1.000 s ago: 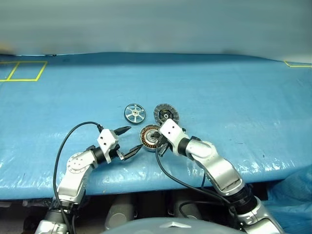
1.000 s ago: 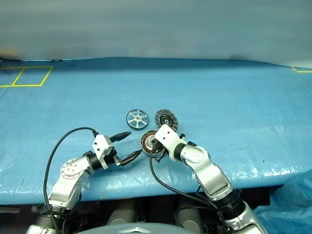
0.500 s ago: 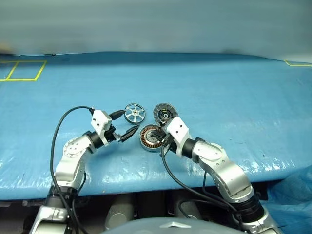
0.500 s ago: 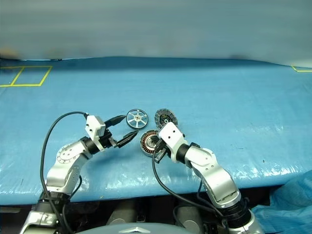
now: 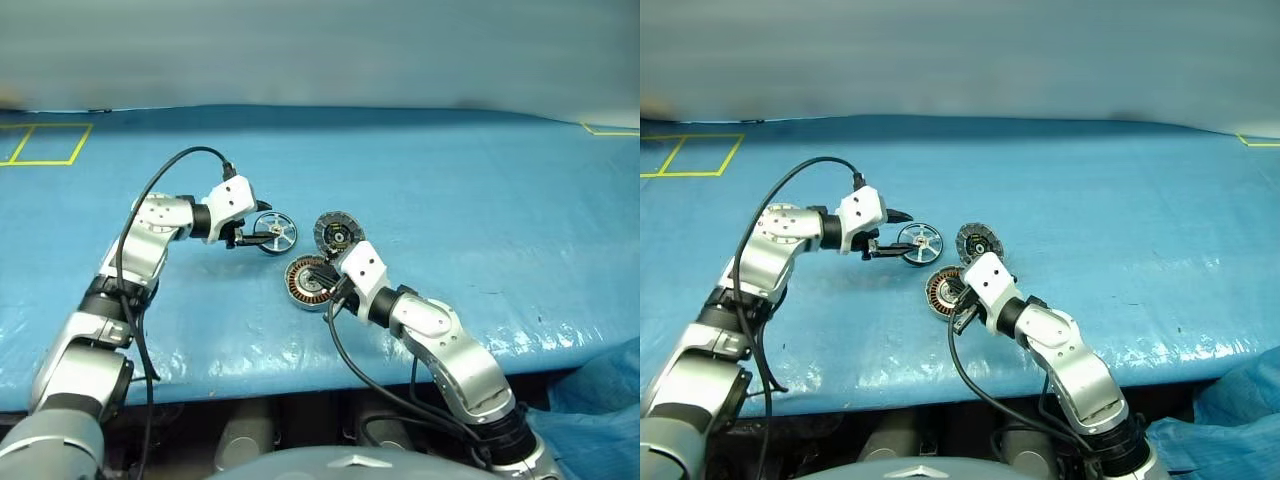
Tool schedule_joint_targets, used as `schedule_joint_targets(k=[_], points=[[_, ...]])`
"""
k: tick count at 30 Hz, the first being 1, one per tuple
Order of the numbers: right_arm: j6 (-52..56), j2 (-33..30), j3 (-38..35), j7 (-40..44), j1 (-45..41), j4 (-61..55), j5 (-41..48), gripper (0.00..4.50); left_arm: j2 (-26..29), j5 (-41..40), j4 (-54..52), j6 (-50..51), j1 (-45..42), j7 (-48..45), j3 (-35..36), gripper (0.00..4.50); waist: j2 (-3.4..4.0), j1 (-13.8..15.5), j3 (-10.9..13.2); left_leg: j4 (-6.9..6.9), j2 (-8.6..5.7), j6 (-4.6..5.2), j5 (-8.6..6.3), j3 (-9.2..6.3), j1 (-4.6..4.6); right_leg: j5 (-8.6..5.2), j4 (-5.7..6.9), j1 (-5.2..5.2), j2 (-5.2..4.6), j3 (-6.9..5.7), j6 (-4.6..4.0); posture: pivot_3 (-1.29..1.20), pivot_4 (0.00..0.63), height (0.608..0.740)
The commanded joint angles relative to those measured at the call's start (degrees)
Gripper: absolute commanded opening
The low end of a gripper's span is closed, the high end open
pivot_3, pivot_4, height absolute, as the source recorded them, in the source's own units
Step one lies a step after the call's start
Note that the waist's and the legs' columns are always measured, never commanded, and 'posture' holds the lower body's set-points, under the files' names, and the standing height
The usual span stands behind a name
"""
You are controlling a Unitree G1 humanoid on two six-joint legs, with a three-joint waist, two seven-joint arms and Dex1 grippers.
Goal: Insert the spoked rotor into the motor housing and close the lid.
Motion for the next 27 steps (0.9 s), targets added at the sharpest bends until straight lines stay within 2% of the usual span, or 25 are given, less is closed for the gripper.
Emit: schedule_joint_targets(k=[1, 7, 13, 27], points=[[-2.72, 1.10, 0.06, -1.32, -0.39, -0.30, -0.74, 0.00, -0.06, 5.08, 8.23, -4.70, -5.58, -3.23, -3.24, 2.89, -0.01, -0.02, 0.01, 0.00, -0.01, 0.00, 0.00, 0.01, -0.01, 0.00, 0.00, 0.00, 0.01, 0.01, 0.01, 0.00, 0.150, 0.740], [-4.92, 2.82, 0.46, -3.05, 0.61, 0.30, -1.60, 0.00, -4.01, 10.55, 21.42, -11.83, -12.85, -3.53, -6.63, 2.89, -0.17, 0.08, 0.10, 0.02, -0.02, 0.05, -0.02, 0.00, -0.07, -0.02, 0.02, -0.02, 0.07, 0.08, 0.11, 0.00, 0.150, 0.740], [-5.77, 3.17, 0.24, -3.60, 1.56, 0.39, -2.05, 0.00, -6.46, 12.64, 28.73, -14.56, -14.13, -2.53, -6.59, 2.89, -0.24, -0.14, 0.14, 0.10, -0.03, 0.16, -0.10, 0.03, -0.14, 0.06, 0.01, -0.04, 0.06, 0.16, 0.49, 0.00, 0.150, 0.740], [-5.20, 2.55, 0.24, -2.96, 1.67, 0.12, -2.20, 0.00, -5.33, 15.23, 31.04, -17.30, -11.01, -0.52, -5.43, 2.89, -0.27, -1.24, 0.15, 0.34, 0.00, 0.44, -0.26, 0.02, -0.07, 0.11, 0.15, 0.04, 0.05, 0.19, 0.60, 0.00, 0.150, 0.740]])
